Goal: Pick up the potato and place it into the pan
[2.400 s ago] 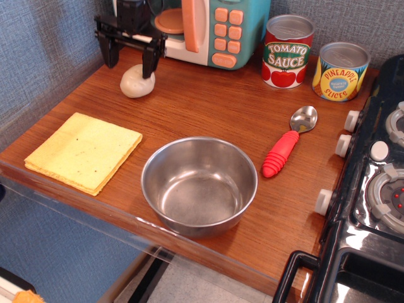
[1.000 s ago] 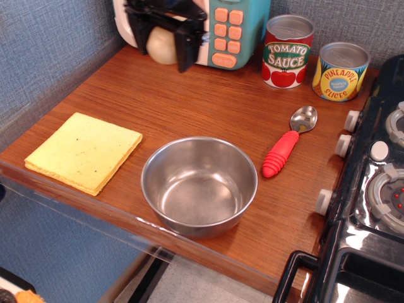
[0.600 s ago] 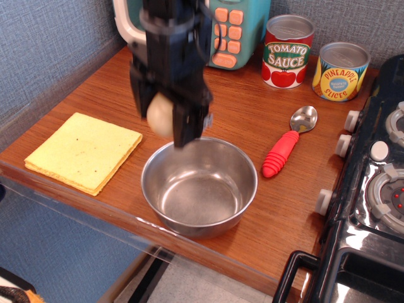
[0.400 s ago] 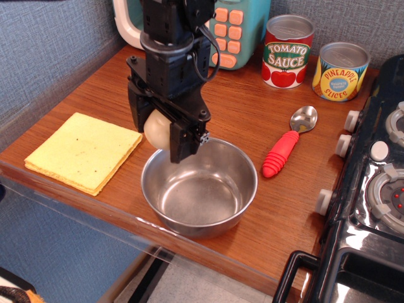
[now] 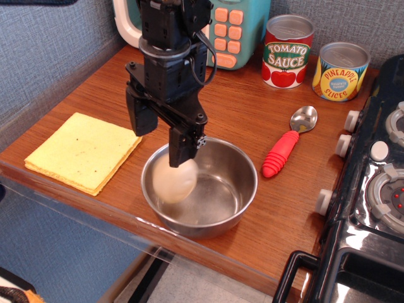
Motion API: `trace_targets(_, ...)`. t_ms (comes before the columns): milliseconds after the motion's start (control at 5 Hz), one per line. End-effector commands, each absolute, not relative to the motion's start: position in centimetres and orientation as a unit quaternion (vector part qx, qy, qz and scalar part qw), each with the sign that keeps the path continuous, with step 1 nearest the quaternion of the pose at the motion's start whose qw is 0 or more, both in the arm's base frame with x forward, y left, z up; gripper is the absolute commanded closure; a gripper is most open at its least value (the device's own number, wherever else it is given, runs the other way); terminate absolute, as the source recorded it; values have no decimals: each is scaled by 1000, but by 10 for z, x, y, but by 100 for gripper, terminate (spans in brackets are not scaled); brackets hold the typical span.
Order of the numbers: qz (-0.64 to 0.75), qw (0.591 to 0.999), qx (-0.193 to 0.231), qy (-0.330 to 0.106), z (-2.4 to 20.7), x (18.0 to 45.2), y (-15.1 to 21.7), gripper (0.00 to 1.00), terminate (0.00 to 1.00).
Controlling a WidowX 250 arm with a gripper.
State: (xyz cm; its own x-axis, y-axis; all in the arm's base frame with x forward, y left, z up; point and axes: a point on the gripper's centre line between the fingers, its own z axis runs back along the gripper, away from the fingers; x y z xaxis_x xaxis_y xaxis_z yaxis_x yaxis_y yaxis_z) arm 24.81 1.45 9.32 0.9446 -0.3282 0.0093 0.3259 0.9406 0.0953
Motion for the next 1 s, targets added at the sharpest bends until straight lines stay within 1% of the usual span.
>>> trace_targets(0,-157,985,51,-51,132,252,43,0,0)
trace_targets(200,-101,991,57,-63,146,255,67,0,0)
trace_targets(400,-62,996,44,-44,137,256,86,0,0)
trace_targets(600,-55,998,27,-27,125,259,92,0,0)
trace_targets(800,-55,998,27,-27,125,259,92,0,0)
